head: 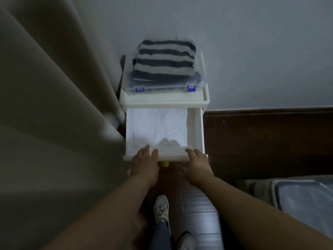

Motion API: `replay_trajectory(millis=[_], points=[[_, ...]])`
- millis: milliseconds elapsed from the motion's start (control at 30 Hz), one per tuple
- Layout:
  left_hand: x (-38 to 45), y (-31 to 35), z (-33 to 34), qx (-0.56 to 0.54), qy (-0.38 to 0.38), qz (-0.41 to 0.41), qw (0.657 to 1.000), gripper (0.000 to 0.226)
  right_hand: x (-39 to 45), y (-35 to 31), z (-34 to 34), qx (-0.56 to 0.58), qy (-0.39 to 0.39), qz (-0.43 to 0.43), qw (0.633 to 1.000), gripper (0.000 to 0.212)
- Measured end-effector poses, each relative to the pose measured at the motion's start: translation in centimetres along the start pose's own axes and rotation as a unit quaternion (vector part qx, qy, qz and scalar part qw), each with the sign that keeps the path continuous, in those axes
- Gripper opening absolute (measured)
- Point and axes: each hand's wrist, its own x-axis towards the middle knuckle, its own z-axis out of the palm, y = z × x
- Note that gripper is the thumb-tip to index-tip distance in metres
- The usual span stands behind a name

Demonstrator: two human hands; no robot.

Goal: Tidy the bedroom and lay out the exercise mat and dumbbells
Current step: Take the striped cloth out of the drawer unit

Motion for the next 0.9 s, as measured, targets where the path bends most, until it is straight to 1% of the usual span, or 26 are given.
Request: replay_trajectory(millis=[67,133,200,267,367,433,467,533,600,633,700,767,833,900], points=[[0.8,-0.3,1.5,0.005,0.009,0.008,1.000,0.058,0.6,0.4,1.5,-0.021,0.015,-0.006,1.000,0.068],[1.6,-0.2,3.0,0.035,0.030,0.030,0.999,0.054,1.5,0.7,3.1,-0.035,0.025,-0.001,0.999,0.064],[2.0,-0.2,3.5,0.067,0.062,0.056,0.994,0.048,2.2,0.6,3.9,-0.029,0.040,0.016,0.999,0.058],[2.5,-0.4,3.4,0.081,0.087,0.064,0.991,0.040,2.8,0.1,4.2,-0.023,0.064,0.036,0.997,0.050],[2.9,-0.7,2.7,0.105,0.084,0.094,0.986,0.033,3.6,-0.6,3.8,-0.004,0.077,0.064,0.995,0.036],[3.5,-0.9,2.0,0.109,0.084,0.109,0.984,0.031,4.2,-1.1,2.9,-0.003,0.081,0.071,0.994,0.033],[3.6,-0.8,1.6,0.106,0.087,0.103,0.985,0.031,4.5,-1.3,2.6,-0.009,0.086,0.070,0.994,0.033],[4.9,-0.3,0.3,0.099,0.108,0.088,0.985,0.033,5.6,-1.8,1.5,-0.015,0.112,0.055,0.992,0.035],[6.3,0.2,-1.4,0.092,0.147,0.077,0.982,0.043,7.1,-2.4,0.5,-0.019,0.153,0.030,0.988,0.042],[7.0,0.3,-2.2,0.089,0.166,0.076,0.979,0.051,7.8,-2.6,0.0,-0.024,0.173,0.015,0.984,0.048],[8.3,0.4,-3.4,0.084,0.195,0.085,0.973,0.066,9.1,-2.9,-0.8,-0.038,0.214,-0.014,0.976,0.070],[9.8,0.3,-4.5,0.097,0.216,0.094,0.967,0.075,10.6,-3.1,-1.7,-0.058,0.251,-0.048,0.965,0.087],[11.5,0.1,-5.3,0.111,0.227,0.091,0.963,0.084,12.4,-3.2,-2.7,-0.091,0.275,-0.076,0.954,0.093],[12.5,0.0,-5.7,0.128,0.230,0.093,0.960,0.084,13.9,-3.3,-3.5,-0.116,0.274,-0.092,0.950,0.088]])
